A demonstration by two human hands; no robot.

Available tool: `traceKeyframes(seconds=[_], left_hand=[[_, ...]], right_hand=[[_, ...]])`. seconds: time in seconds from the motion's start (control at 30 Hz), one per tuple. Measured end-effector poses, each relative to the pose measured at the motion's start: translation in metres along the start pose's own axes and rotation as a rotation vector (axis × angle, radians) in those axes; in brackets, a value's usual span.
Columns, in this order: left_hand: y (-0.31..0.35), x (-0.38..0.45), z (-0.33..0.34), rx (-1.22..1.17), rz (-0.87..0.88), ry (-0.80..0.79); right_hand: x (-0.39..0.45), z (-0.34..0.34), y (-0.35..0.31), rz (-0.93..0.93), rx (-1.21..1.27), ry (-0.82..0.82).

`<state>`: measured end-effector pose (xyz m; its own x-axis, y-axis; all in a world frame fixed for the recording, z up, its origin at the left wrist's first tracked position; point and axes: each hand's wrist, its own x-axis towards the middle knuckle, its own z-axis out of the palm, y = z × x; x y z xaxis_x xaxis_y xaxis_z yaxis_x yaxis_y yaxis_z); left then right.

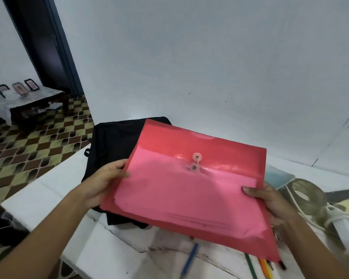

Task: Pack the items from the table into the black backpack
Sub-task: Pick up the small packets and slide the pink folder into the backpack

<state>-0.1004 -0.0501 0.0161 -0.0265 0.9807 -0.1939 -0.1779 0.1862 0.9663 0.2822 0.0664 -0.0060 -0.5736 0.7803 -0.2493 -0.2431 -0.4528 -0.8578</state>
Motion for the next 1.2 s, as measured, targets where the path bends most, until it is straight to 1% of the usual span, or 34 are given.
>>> traceKeyframes(seconds=[0.1, 0.2, 0.27, 0.3, 0.4, 0.47, 0.57, 0.6, 0.67, 0.73, 0.77, 0.83, 0.9, 0.93, 0.97, 1.0, 1.03, 1.1, 1.13, 1.2], left_hand=[[0.0, 0.003, -0.02, 0.072, 0.017, 0.105], [0.007, 0.0, -0.052, 0.114, 0.013, 0.102], [0.01, 0.002, -0.057, 0.141, 0.017, 0.086], [0.011, 0.002, -0.063, 0.157, 0.011, 0.077], [0.013, 0.004, -0.078, 0.209, 0.001, 0.046], [0.012, 0.008, -0.083, 0.229, 0.036, 0.132], [0.002, 0.016, -0.091, 0.262, 0.195, 0.386], [-0.001, 0.017, -0.092, 0.329, 0.267, 0.451], [-0.01, 0.017, -0.093, 0.565, 0.413, 0.498], [-0.02, 0.018, -0.092, 0.843, 0.578, 0.446], [-0.025, 0.02, -0.09, 0.963, 0.661, 0.396], [-0.029, 0.022, -0.082, 1.137, 0.719, 0.29], [-0.03, 0.025, -0.07, 1.287, 0.601, 0.142], [-0.031, 0.027, -0.063, 1.365, 0.514, 0.062], [-0.037, 0.03, -0.055, 1.422, 0.458, 0.015], [-0.041, 0.031, -0.047, 1.453, 0.414, 0.022], [-0.045, 0.034, -0.041, 1.444, 0.399, 0.076], [-0.048, 0.041, -0.036, 1.364, 0.399, 0.236], [-0.047, 0.044, -0.036, 1.354, 0.397, 0.276], [-0.042, 0.051, -0.04, 1.399, 0.347, 0.276]], right_hand=[[0.003, 0.021, 0.009, -0.024, 0.041, -0.002], [0.007, 0.05, 0.024, -0.01, 0.042, -0.03], [0.006, 0.06, 0.029, -0.019, 0.026, -0.031], [0.006, 0.066, 0.034, -0.045, 0.027, -0.017], [0.006, 0.085, 0.053, -0.1, 0.044, 0.111], [0.003, 0.088, 0.065, -0.121, 0.076, 0.148], [-0.006, 0.087, 0.075, -0.146, 0.099, 0.201], [-0.01, 0.086, 0.077, -0.16, 0.102, 0.22], [-0.018, 0.082, 0.078, -0.189, 0.107, 0.254], [-0.028, 0.076, 0.078, -0.221, 0.115, 0.307], [-0.032, 0.071, 0.078, -0.232, 0.126, 0.342], [-0.041, 0.063, 0.079, -0.25, 0.141, 0.402], [-0.048, 0.058, 0.079, -0.276, 0.135, 0.446], [-0.051, 0.055, 0.079, -0.291, 0.135, 0.462], [-0.054, 0.051, 0.079, -0.306, 0.142, 0.48], [-0.056, 0.049, 0.079, -0.322, 0.15, 0.493], [-0.059, 0.046, 0.08, -0.334, 0.16, 0.511], [-0.063, 0.04, 0.082, -0.338, 0.183, 0.545], [-0.065, 0.038, 0.083, -0.339, 0.189, 0.563], [-0.069, 0.037, 0.084, -0.346, 0.184, 0.596]])
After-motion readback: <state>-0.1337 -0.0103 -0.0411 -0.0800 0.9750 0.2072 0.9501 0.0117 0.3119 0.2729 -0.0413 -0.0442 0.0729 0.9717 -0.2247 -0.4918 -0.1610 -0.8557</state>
